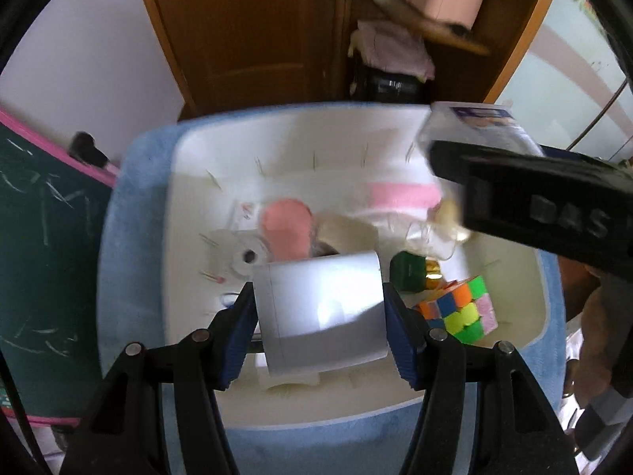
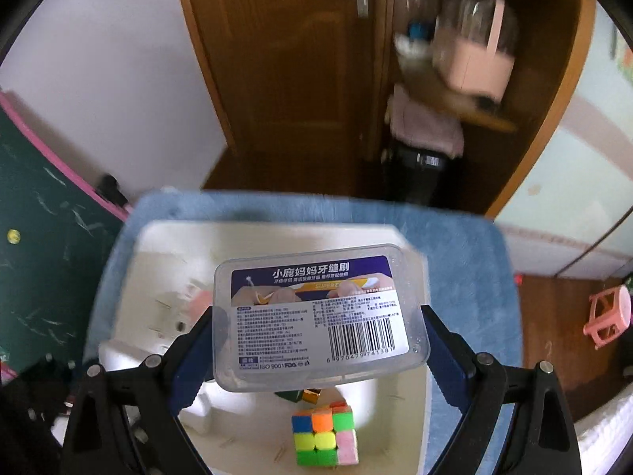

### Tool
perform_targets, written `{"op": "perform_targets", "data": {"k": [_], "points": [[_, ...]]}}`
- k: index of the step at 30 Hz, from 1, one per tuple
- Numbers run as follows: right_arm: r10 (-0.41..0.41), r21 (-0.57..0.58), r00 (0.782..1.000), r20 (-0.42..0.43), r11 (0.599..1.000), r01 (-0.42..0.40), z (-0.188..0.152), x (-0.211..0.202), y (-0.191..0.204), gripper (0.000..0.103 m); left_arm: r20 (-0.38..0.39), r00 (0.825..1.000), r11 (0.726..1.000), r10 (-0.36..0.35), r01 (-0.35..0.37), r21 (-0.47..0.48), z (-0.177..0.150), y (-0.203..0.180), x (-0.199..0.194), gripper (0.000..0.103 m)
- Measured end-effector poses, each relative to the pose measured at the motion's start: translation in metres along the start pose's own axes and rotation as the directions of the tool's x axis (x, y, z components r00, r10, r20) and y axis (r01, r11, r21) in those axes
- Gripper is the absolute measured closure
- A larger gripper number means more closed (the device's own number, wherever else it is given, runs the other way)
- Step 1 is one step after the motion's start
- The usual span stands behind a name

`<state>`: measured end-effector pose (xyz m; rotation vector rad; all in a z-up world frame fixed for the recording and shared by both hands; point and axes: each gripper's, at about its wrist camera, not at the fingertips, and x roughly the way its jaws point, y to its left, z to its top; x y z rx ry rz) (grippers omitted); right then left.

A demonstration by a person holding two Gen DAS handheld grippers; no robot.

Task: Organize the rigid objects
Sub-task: 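Carry the charger block and toothbrush box into the bin and open both tools, then withdraw both tools from the bin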

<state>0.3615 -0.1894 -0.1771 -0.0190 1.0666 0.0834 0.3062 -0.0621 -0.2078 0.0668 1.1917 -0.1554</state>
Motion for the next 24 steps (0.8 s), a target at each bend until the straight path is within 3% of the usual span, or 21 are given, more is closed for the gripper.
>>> {"op": "perform_targets", "data": {"k": [7,10,14,17,24], "points": [[-0.012,-0.011,0.991,-0.134,1.0,0.01,-0.003,0.062,0.003,0.008,-0.081,0.996,0.999,-0.031,0.029,-0.021,-0.004,-0.011,0.036,0.04],[0.012,-0.03,0.985,-0.171,0.999,-0.018,-0.007,0.072,0.006,0.007,-0.063,0.997,0.999,-0.041,0.04,-0.014,-0.004,-0.014,0.031,0.039],[0.091,0.025,0.971,-0.219,0.996,-0.088,-0.007,0.08,-0.002,0.007,-0.046,0.997,0.998,-0.063,0.062,-0.033,-0.004,-0.011,0.016,0.022],[0.125,0.083,0.968,-0.217,0.991,-0.109,-0.011,0.067,-0.008,0.007,-0.049,0.996,0.997,-0.072,0.069,-0.045,-0.01,-0.008,0.002,0.019],[0.154,0.09,0.979,-0.132,0.986,-0.143,-0.022,0.006,-0.016,0.007,0.014,0.998,0.998,-0.058,0.058,-0.007,-0.039,-0.003,-0.057,0.018]]}}
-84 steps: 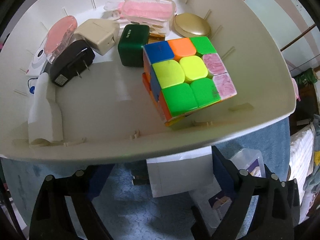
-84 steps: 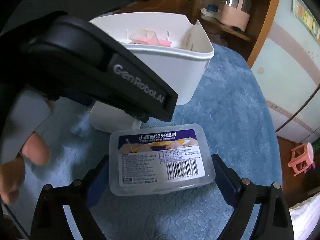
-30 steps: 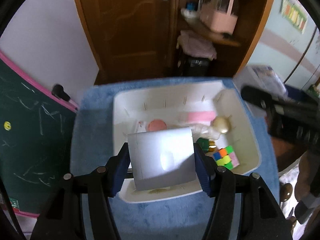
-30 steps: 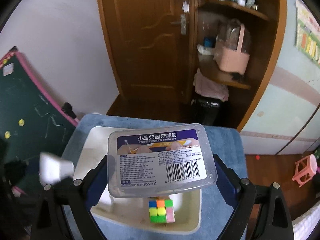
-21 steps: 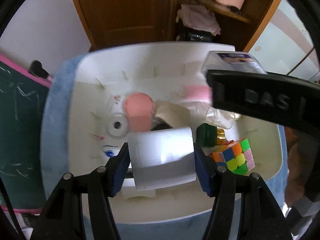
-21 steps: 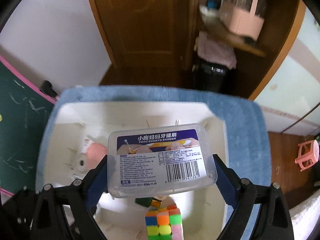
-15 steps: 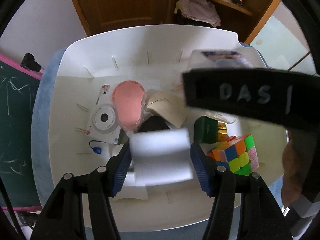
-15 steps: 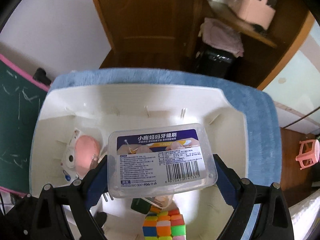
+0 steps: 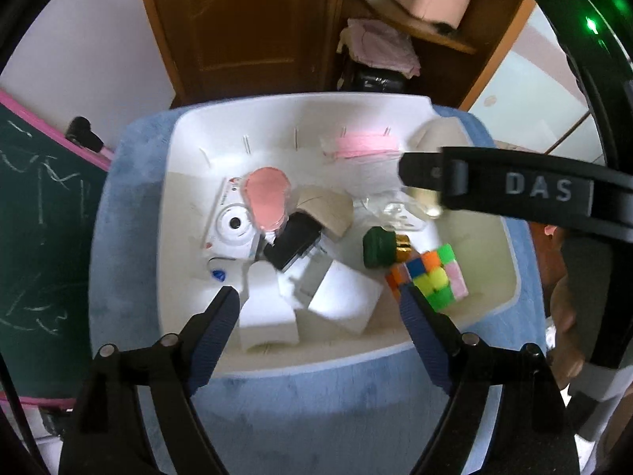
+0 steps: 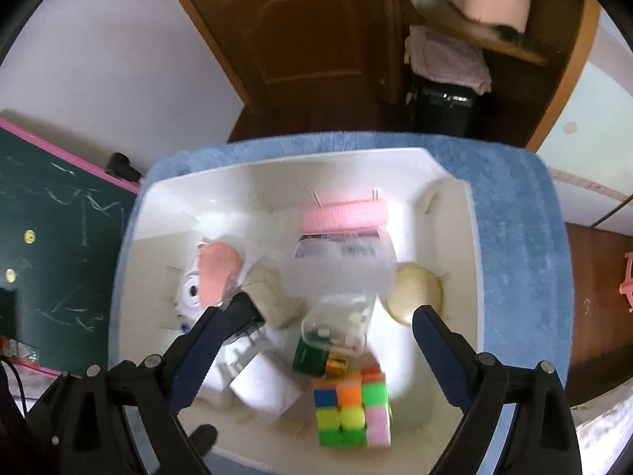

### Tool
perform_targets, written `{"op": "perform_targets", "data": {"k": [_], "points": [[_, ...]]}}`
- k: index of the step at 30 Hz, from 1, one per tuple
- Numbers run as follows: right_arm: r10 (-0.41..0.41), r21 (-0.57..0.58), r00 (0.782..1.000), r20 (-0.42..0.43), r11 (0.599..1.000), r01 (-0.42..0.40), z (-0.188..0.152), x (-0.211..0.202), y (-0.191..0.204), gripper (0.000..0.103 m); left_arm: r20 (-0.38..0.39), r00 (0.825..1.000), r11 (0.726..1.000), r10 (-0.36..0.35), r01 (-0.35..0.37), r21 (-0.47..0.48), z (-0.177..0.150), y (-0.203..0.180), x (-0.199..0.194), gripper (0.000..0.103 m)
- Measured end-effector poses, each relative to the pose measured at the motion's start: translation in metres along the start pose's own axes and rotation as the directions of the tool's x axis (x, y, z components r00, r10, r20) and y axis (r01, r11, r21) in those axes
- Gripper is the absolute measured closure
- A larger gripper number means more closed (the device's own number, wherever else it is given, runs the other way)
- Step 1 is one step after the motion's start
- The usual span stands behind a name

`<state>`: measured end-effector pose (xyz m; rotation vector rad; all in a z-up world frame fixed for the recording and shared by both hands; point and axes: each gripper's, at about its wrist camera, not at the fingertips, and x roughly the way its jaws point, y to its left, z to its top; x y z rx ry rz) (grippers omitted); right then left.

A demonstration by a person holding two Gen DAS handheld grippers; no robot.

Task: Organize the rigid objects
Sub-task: 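Withdraw both tools from the bin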

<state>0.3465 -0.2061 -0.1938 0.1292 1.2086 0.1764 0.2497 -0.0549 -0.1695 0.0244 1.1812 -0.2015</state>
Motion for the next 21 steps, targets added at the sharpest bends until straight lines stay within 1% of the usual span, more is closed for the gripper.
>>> {"op": "perform_targets", "data": {"k": [4,7,11,14,16,19,21], "points": [[0.007,-0.005,0.999,0.052,1.0,-0.007,-0.02,-0.04,0.003,0.007,0.046,0.999,1.0,0.013,-0.013,0.009,-0.013,0.005,-0.035,0.018],[-0.013,-0.02,0.995,0.099,1.0,0.015,-0.042,-0.07,0.011,0.007,0.084,0.996,0.999,0.0,-0.002,0.033,-0.023,0.009,-0.065,0.018],[-0.039,-0.022,0.988,0.149,0.999,0.043,-0.078,-0.11,0.022,0.007,0.132,0.991,0.998,-0.01,0.003,0.056,-0.035,0.012,-0.104,0.018],[-0.051,-0.017,0.982,0.182,0.998,0.055,-0.107,-0.138,0.033,0.007,0.179,0.984,0.998,-0.022,0.01,0.069,-0.051,0.016,-0.135,0.018],[-0.063,-0.011,0.976,0.21,0.998,0.067,-0.126,-0.157,0.043,0.007,0.204,0.979,0.997,-0.027,0.012,0.074,-0.063,0.017,-0.151,0.018],[-0.085,-0.013,0.959,0.27,0.996,0.092,-0.155,-0.187,0.057,0.007,0.235,0.971,0.997,-0.033,0.016,0.072,-0.081,0.019,-0.171,0.018],[-0.106,-0.012,0.944,0.312,0.993,0.115,-0.175,-0.206,0.067,0.007,0.256,0.966,0.998,-0.031,0.016,0.063,-0.092,0.02,-0.184,0.018]]}}
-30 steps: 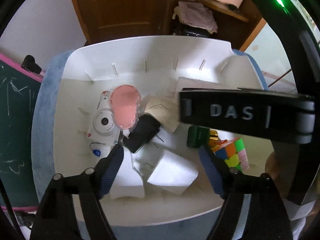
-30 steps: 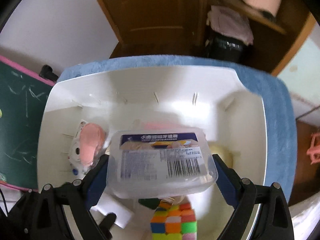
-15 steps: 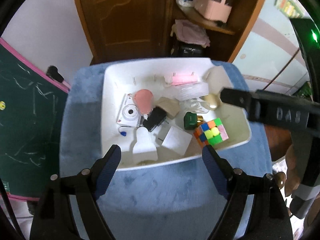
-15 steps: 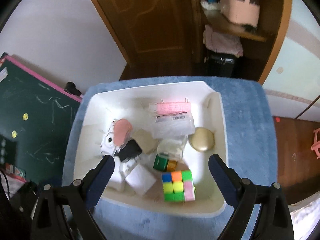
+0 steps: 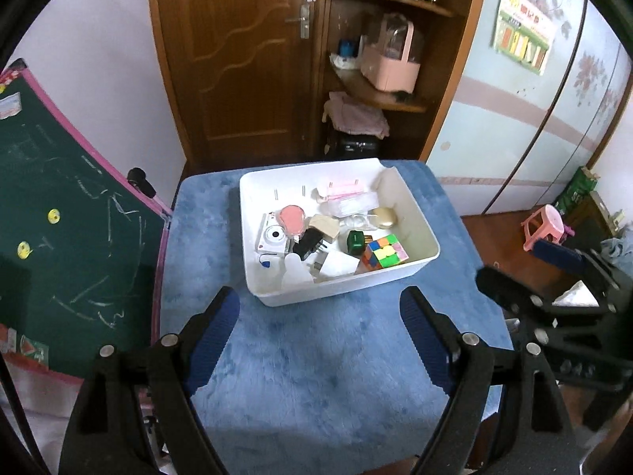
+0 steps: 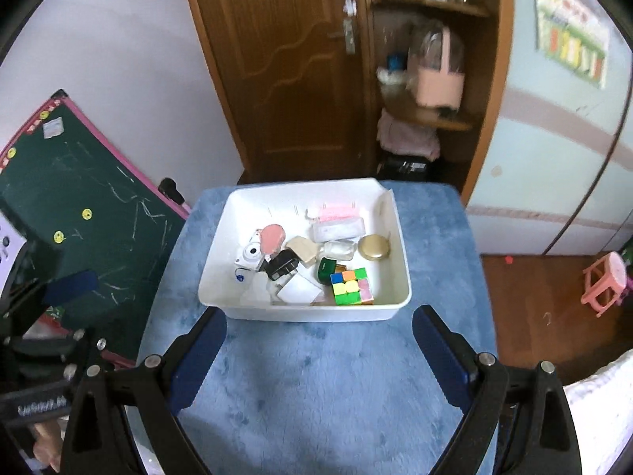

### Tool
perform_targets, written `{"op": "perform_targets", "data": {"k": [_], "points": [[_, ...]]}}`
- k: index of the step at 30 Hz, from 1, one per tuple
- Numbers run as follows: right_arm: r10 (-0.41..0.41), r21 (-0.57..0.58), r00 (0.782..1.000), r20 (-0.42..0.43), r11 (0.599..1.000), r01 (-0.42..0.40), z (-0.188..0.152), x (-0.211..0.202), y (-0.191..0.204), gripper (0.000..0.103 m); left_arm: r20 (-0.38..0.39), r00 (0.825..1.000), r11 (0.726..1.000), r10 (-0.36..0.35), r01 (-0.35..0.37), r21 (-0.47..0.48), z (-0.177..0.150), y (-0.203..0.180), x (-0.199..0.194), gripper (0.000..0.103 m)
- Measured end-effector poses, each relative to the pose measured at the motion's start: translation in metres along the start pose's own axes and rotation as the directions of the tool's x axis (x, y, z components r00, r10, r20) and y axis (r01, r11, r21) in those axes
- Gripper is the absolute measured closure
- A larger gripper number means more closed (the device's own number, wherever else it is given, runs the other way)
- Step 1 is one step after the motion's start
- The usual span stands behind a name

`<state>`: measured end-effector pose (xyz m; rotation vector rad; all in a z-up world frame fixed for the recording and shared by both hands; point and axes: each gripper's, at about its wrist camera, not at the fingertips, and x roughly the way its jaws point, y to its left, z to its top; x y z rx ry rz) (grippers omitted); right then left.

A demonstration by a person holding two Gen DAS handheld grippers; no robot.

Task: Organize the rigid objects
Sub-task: 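Withdraw both tools from the bin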

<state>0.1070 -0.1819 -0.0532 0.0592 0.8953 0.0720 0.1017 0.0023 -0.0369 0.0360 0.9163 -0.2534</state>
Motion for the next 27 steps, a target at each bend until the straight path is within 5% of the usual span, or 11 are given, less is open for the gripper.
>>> {"op": "perform_targets", "data": {"k": [11,15,27], "points": [[-0.093,0.025,0.992,0.085,0.995,0.092,-0.047,-0.072,0.022,0.007,0.101,0.993,0.998,0.053,-0.05,-0.038,-0.033,-0.008,-0.046,0.017],[-0.153,0.017,0.98,0.127,0.988,0.152,-0.053,-0.089,0.029,0.007,0.097,0.994,0.997,0.049,-0.044,-0.057,-0.04,-0.01,-0.047,0.017],[-0.161,0.026,0.974,0.159,0.987,0.159,-0.064,-0.104,0.033,0.007,0.083,0.995,0.997,0.048,-0.043,-0.059,-0.044,-0.014,-0.049,0.017]]}}
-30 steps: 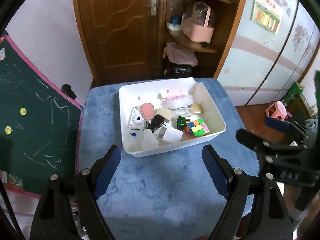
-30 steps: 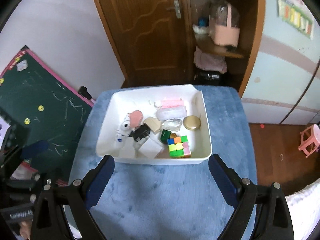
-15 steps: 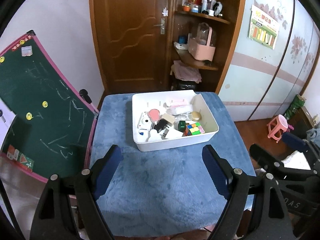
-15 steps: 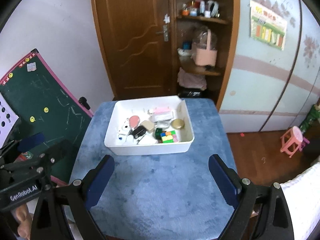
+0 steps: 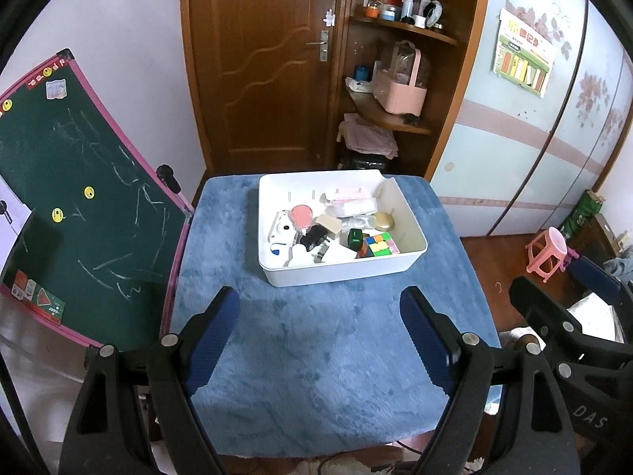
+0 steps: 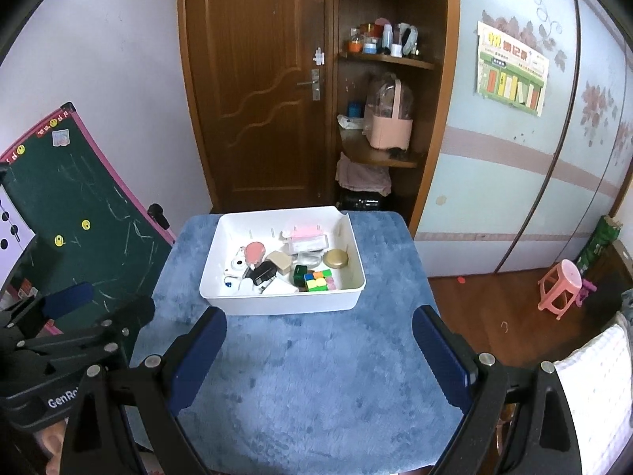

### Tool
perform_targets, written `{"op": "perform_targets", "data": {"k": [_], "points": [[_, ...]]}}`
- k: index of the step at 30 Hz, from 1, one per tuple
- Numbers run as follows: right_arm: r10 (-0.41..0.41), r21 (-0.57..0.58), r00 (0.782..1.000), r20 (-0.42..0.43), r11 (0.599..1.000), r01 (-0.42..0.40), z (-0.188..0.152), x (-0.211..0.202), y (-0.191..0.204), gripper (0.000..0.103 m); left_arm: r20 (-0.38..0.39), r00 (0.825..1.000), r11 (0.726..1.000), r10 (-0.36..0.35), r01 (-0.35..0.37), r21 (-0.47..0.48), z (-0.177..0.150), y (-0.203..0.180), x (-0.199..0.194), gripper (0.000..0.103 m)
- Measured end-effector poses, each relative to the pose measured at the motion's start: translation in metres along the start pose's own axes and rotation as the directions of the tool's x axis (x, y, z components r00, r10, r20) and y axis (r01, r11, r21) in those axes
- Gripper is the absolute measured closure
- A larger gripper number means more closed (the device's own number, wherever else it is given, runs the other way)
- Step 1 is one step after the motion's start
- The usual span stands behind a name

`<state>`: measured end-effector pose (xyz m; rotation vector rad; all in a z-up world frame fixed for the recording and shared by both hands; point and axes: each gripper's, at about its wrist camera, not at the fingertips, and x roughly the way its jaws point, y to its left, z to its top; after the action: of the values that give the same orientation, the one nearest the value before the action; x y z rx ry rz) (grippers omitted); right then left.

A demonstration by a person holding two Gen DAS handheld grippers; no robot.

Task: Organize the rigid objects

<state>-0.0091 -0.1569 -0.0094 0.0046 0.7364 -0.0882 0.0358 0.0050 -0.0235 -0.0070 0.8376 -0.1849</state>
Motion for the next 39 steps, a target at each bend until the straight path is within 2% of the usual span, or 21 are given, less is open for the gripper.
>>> {"op": "perform_targets", "data": {"k": [16,39], "points": [[-0.01,0.021,1.0,-0.023,1.0,0.01,-0.002,0.003,-0.004,0.007,0.011,1.0,1.0,0.024,-0.024,0.007,0.001,-0.005,-0.005,0.017],[-0.014,0.009,0.998,-0.058,1.0,0.014,-0.009,0.011,-0.015,0.007,-0.027,0.997,0.997,0.078,-0.078,-0.007,-0.004,-0.014,0.004,0.017]]}}
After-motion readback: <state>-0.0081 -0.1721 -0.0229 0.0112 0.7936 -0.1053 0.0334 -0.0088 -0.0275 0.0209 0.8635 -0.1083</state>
